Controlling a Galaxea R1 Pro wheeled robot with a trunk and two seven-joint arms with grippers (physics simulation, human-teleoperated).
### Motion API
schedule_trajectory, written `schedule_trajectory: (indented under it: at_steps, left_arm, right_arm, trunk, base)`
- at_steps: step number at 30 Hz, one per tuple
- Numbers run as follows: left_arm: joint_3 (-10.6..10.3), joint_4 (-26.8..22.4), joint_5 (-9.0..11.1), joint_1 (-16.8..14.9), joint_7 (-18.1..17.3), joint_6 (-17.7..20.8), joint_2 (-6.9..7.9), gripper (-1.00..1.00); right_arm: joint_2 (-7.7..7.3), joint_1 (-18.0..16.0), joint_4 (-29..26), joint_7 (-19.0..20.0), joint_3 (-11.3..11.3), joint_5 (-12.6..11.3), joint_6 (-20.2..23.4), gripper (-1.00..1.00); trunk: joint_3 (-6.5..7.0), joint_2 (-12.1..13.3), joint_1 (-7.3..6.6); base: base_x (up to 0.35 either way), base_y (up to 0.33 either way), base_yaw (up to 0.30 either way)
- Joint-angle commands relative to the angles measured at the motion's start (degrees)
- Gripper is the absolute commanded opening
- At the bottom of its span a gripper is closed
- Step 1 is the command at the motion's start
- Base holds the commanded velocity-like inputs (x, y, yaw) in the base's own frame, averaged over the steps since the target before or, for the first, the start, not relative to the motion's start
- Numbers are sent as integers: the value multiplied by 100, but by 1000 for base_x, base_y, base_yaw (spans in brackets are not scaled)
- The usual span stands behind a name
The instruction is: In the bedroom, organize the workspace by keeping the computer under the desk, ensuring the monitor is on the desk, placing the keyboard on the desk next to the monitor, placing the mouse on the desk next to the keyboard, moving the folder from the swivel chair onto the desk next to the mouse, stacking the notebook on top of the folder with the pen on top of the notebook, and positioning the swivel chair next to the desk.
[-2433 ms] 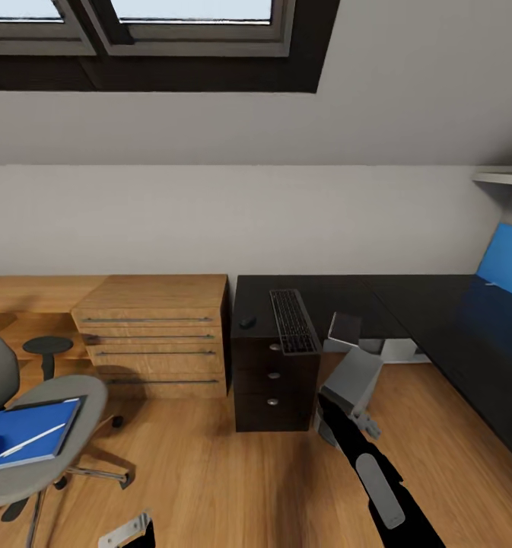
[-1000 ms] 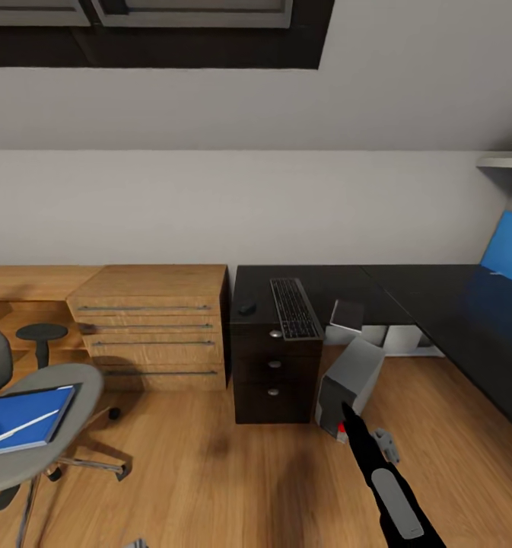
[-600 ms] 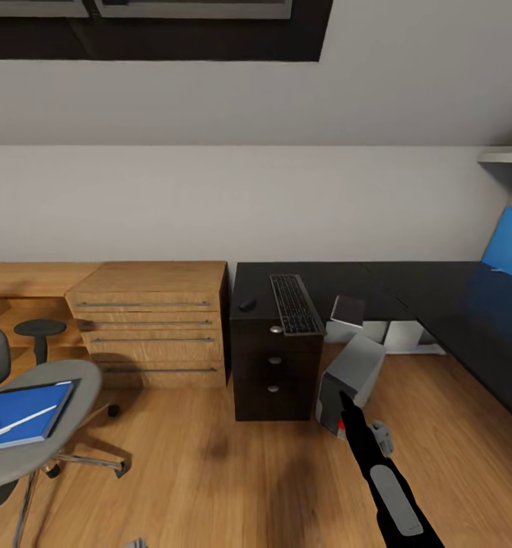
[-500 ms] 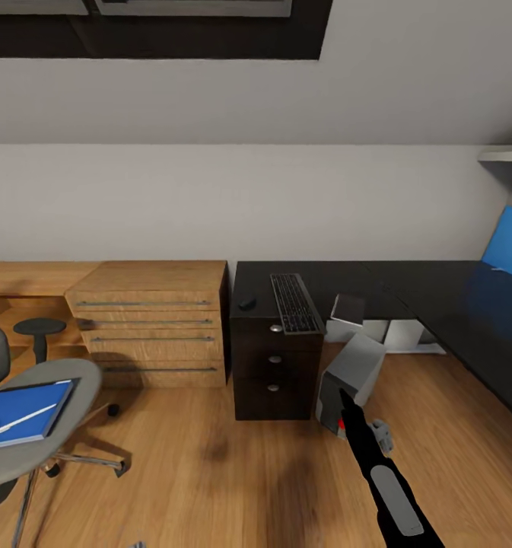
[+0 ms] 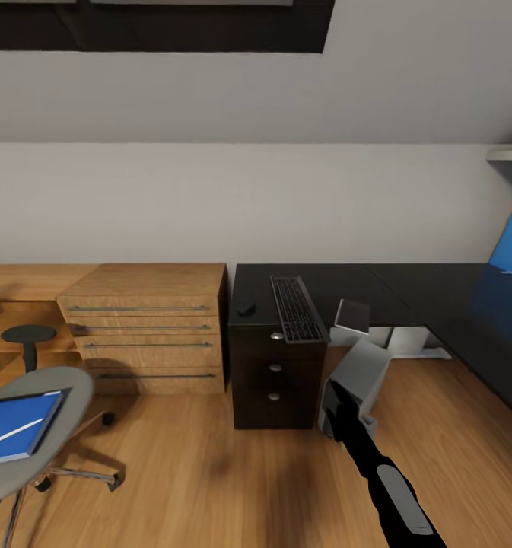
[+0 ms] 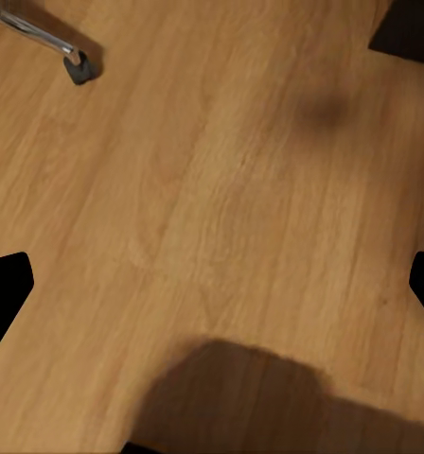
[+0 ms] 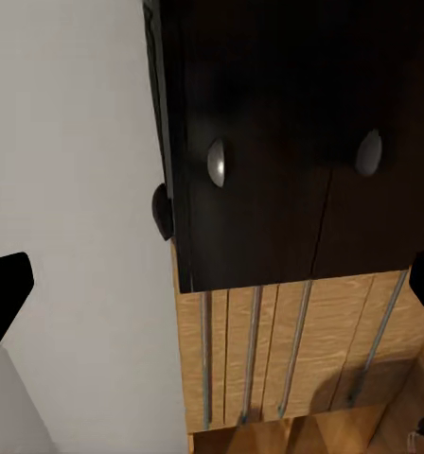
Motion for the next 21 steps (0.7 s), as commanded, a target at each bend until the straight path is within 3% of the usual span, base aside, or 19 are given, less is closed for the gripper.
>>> schedule_trajectory:
  at_steps: [1,10,12,21]
  left_arm:
    - [-10,-11,24,0,33,20,3,100]
    - [-11,-3,20,0,40,21,3,100]
    - [-13,63,17,0,40,29,3,100]
    - [-28,172,5,0,40,14,3,100]
  right_arm:
    - [7,-3,0,12,-23,-52,55,100]
    - [6,-3,-32,38,2,-33,29,100]
    - [6,-3,-143,123,63,87,29,100]
    - [6,-3,-234,145,69,144,28,100]
  trunk:
    - [-4,-2,3]
    - [-4,-2,3]
    - [-4,-2,3]
    - [-4,-2,3]
  base:
    - [235,0,0]
    - [246,0,0]
    - [33,0,0]
    - [117,0,0]
